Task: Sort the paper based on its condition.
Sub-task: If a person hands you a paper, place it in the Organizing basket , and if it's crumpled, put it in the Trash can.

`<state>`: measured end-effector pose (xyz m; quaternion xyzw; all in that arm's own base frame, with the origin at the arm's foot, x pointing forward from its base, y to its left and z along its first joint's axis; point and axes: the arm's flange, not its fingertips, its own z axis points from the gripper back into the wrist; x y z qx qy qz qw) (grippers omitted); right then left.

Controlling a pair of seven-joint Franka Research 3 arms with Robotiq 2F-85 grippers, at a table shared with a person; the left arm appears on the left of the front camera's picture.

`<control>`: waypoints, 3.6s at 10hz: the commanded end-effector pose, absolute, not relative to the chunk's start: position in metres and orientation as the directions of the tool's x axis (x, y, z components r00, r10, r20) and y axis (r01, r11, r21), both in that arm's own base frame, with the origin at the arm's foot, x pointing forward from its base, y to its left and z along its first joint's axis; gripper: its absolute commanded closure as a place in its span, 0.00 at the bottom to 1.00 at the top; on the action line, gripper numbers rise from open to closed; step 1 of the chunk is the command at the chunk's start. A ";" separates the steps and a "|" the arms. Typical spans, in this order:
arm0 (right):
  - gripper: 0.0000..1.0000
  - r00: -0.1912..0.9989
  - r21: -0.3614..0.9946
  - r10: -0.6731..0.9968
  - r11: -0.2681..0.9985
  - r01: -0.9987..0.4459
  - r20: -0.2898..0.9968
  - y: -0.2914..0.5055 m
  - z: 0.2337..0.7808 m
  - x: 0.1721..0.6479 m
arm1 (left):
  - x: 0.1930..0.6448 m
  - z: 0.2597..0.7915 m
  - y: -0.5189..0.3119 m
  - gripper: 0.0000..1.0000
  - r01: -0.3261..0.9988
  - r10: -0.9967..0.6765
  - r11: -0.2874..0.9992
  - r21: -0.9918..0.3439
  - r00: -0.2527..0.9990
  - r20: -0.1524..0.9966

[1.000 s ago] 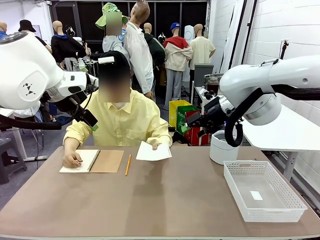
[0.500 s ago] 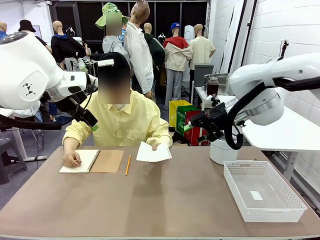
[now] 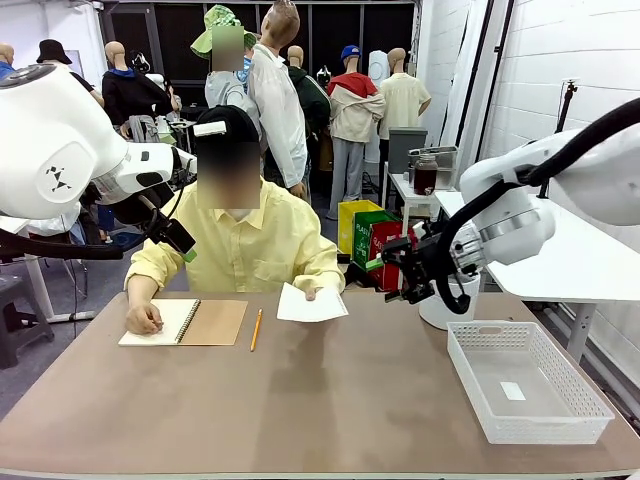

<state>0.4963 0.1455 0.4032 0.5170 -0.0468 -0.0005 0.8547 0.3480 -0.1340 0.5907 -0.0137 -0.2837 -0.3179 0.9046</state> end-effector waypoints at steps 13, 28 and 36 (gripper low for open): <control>0.00 0.986 0.916 0.110 0.394 0.069 -0.122 0.208 0.360 0.564 | 0.348 0.591 -0.133 0.00 0.579 -0.564 0.800 0.154 0.640 0.522; 1.00 0.953 0.832 0.106 0.522 0.188 -0.282 0.216 0.364 0.581 | 0.348 0.591 -0.133 0.00 0.579 -0.564 0.800 0.154 0.640 0.522; 1.00 0.969 0.773 0.079 0.620 0.136 -0.234 0.197 0.389 0.557 | 0.348 0.591 -0.133 0.00 0.579 -0.564 0.800 0.154 0.640 0.522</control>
